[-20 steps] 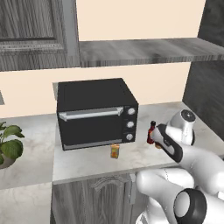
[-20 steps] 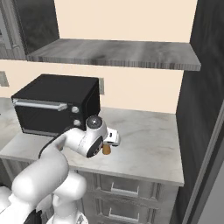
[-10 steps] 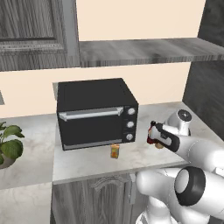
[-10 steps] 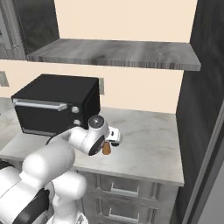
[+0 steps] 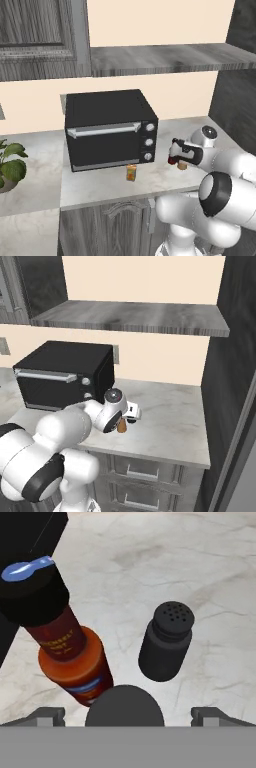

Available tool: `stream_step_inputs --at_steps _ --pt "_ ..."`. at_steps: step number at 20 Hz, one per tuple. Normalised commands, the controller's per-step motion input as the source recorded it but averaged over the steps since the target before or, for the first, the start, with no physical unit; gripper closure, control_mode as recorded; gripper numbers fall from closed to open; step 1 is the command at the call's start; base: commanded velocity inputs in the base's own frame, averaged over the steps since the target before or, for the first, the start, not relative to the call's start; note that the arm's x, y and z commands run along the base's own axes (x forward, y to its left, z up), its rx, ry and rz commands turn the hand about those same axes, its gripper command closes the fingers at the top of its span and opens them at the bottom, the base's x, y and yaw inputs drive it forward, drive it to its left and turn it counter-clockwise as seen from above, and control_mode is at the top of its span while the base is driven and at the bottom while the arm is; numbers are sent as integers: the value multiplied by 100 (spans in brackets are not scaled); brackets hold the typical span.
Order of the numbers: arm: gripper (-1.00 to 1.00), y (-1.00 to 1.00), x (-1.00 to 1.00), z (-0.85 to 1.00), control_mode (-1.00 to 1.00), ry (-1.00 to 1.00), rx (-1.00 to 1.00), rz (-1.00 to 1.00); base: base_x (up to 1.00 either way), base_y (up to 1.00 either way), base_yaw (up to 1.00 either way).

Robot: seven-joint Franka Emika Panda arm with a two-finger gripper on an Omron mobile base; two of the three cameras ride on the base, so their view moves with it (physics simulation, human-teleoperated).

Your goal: There are various items on the counter. Only move the condiments/shakers into the cabinet.

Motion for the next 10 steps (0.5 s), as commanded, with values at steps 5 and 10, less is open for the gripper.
stream_step_inputs --at_steps 5,10 --pt "100 -3 0 -23 -100 0 0 0 0 0 0" --pt "100 0 0 -11 -100 0 0 0 0 0 0"
